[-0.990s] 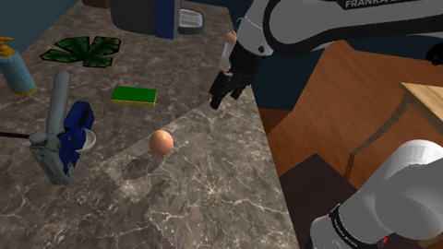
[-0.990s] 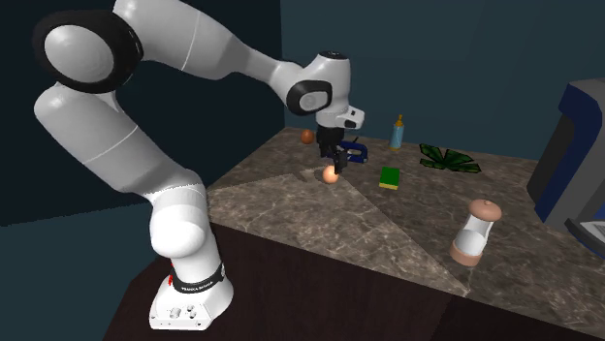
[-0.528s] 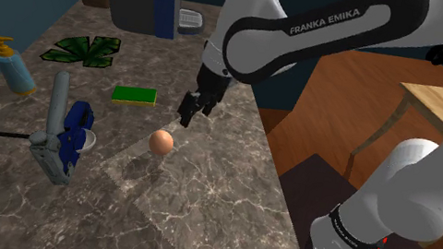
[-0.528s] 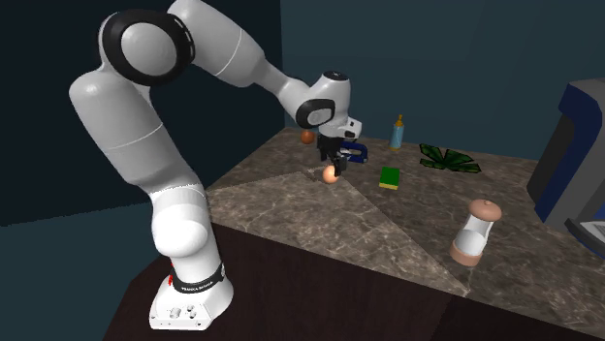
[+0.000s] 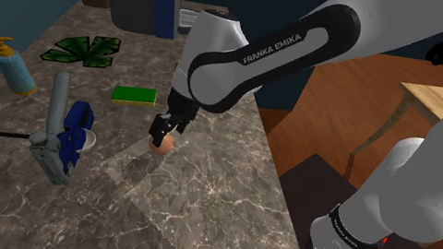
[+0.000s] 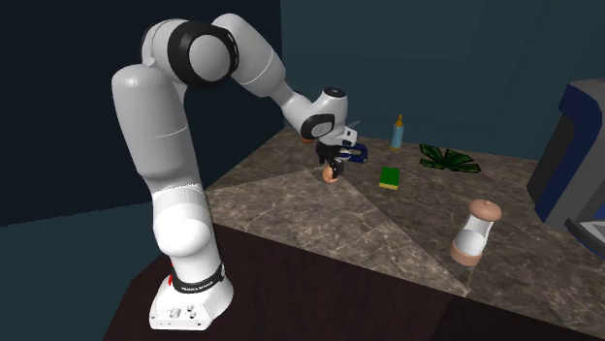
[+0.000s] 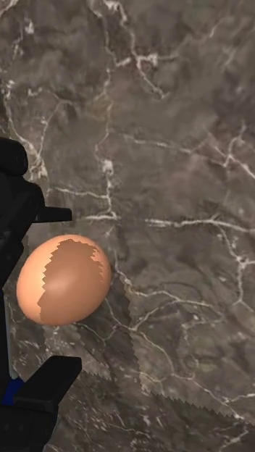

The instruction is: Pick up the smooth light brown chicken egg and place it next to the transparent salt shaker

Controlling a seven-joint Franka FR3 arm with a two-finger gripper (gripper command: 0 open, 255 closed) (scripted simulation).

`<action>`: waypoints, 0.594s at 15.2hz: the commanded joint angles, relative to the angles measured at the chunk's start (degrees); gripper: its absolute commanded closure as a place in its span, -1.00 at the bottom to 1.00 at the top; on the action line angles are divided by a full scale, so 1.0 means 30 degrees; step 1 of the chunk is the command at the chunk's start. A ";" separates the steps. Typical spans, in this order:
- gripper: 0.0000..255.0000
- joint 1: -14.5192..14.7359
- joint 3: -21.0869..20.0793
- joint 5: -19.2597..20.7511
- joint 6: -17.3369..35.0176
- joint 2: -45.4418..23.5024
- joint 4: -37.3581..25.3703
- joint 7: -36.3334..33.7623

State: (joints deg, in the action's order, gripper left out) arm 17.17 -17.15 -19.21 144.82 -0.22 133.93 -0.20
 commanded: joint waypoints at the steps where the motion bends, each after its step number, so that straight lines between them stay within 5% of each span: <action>1: -1.00 0.0058 -0.0057 0.0030 0.0517 -0.0517 -0.0025 -0.0003; 9: -1.00 0.0182 -0.0137 0.0132 0.1401 -0.1386 -0.0031 -0.0072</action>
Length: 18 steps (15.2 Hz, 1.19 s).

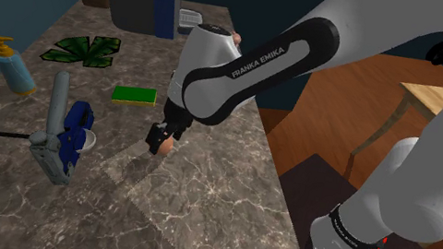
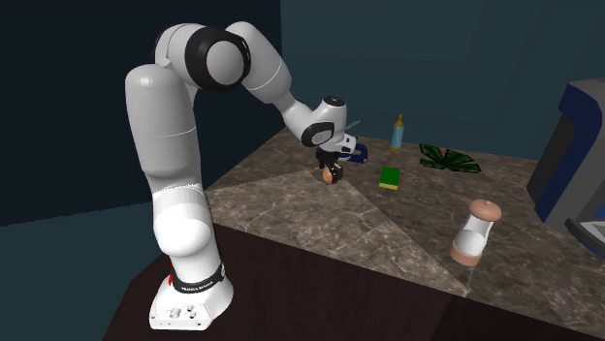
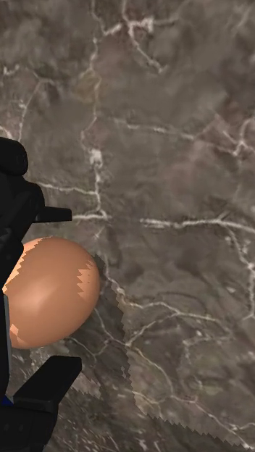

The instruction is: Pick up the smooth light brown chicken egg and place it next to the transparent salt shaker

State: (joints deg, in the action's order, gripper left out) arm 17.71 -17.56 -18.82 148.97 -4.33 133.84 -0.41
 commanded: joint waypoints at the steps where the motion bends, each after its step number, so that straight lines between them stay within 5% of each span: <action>1: -1.00 0.0003 -0.0002 0.0003 0.0019 -0.0017 -0.0002 -0.0002; 4: -1.00 0.0003 -0.0001 0.0002 0.0016 -0.0014 -0.0001 -0.0002; 5: 1.00 0.0003 -0.0001 0.0002 0.0016 -0.0014 -0.0001 -0.0002; 18: 1.00 -0.0045 0.0038 0.0077 -0.1006 0.0750 -0.0277 -0.0215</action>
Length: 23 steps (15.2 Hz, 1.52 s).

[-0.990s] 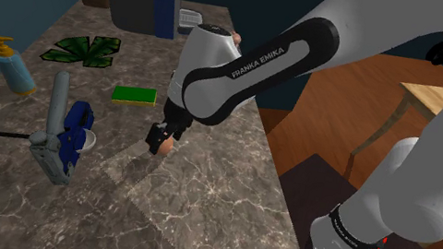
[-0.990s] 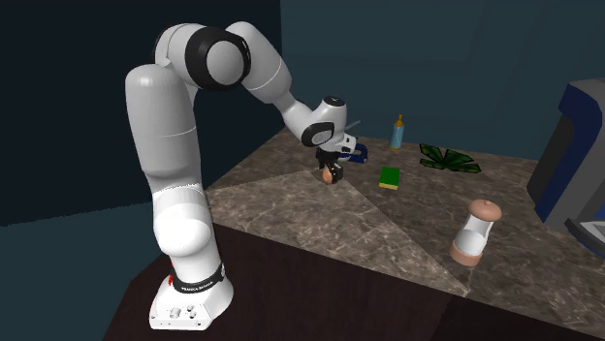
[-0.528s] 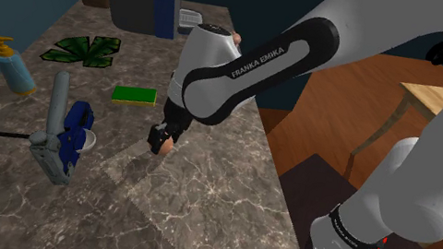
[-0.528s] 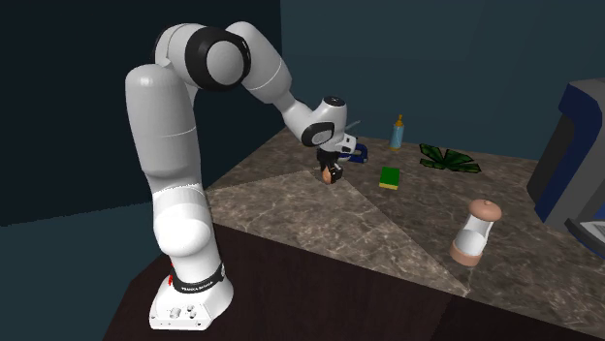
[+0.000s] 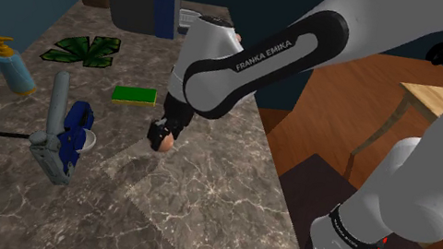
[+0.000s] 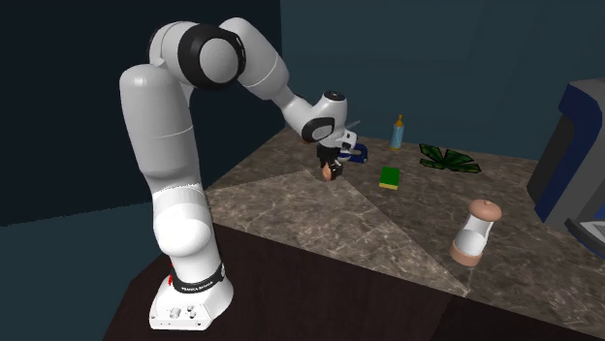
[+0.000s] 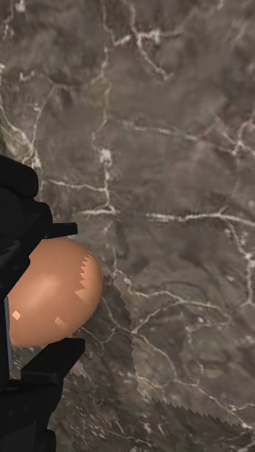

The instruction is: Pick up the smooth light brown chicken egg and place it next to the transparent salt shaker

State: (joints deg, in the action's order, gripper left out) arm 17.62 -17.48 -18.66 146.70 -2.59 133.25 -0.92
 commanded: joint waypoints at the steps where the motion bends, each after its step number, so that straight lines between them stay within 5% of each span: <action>1: 1.00 -0.0027 0.0023 0.0042 -0.0506 0.0350 -0.0160 -0.0098; 23: 1.00 -0.0295 0.0333 0.0532 -0.6143 0.3297 -0.2944 -0.1206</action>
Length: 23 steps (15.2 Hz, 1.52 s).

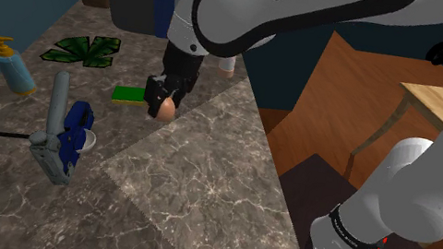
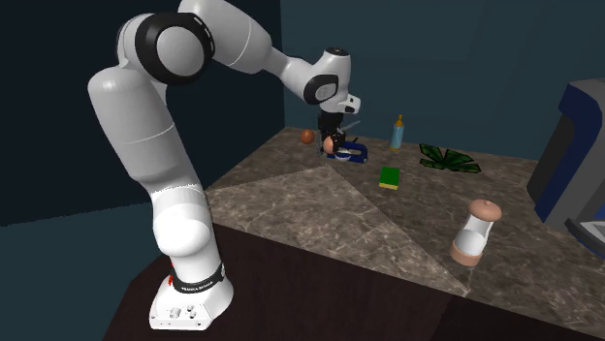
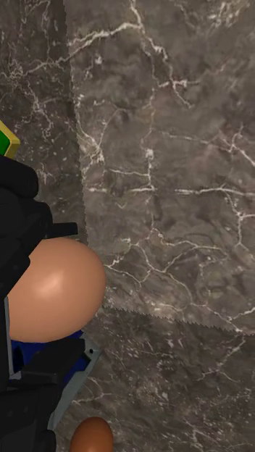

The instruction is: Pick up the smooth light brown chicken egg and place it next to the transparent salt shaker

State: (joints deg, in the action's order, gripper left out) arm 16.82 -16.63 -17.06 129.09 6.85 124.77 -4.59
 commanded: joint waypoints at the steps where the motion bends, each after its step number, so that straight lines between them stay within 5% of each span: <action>1: 1.00 -0.0041 0.0065 0.0021 -0.0527 0.0235 -0.0286 -0.0032; 23: 1.00 -0.0266 0.0363 0.0580 -0.5940 0.1025 -0.5003 -0.1135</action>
State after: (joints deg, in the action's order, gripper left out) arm 16.03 -15.52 -15.42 111.92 10.05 110.55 -7.77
